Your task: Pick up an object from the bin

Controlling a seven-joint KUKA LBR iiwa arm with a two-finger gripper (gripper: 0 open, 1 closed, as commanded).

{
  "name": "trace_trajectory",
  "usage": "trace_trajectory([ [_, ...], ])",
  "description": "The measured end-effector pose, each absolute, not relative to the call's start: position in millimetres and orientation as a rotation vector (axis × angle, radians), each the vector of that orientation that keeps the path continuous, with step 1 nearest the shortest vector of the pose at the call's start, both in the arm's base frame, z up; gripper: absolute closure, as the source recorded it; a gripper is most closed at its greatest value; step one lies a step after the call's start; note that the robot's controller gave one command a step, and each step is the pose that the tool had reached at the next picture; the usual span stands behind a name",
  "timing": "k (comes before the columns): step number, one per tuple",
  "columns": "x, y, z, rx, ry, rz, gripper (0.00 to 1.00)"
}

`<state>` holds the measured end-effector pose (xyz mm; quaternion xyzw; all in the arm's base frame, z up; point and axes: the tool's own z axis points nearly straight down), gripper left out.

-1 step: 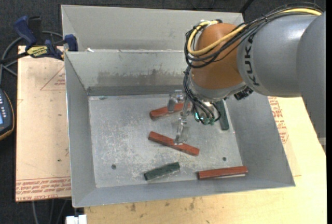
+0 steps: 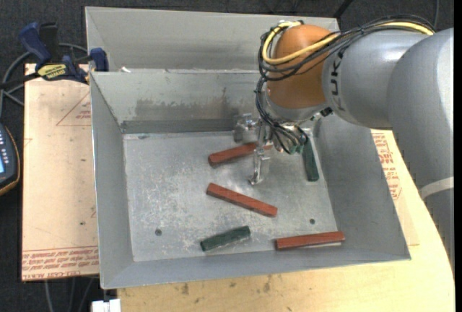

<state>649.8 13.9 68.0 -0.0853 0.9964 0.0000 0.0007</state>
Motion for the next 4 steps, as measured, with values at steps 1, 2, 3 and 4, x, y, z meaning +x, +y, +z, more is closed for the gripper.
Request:
trace_trajectory([
  [1, 650.7, 14.6, 68.6, -0.264, 3.127, 0.003, 0.00],
  [2, 651.6, 15.0, 69.2, -0.262, 3.127, 0.002, 0.00],
  [3, 652.5, 15.4, 69.6, -0.259, 3.127, 0.003, 0.00],
  [4, 653.3, 15.8, 70.2, -0.257, 3.127, 0.003, 0.00],
])
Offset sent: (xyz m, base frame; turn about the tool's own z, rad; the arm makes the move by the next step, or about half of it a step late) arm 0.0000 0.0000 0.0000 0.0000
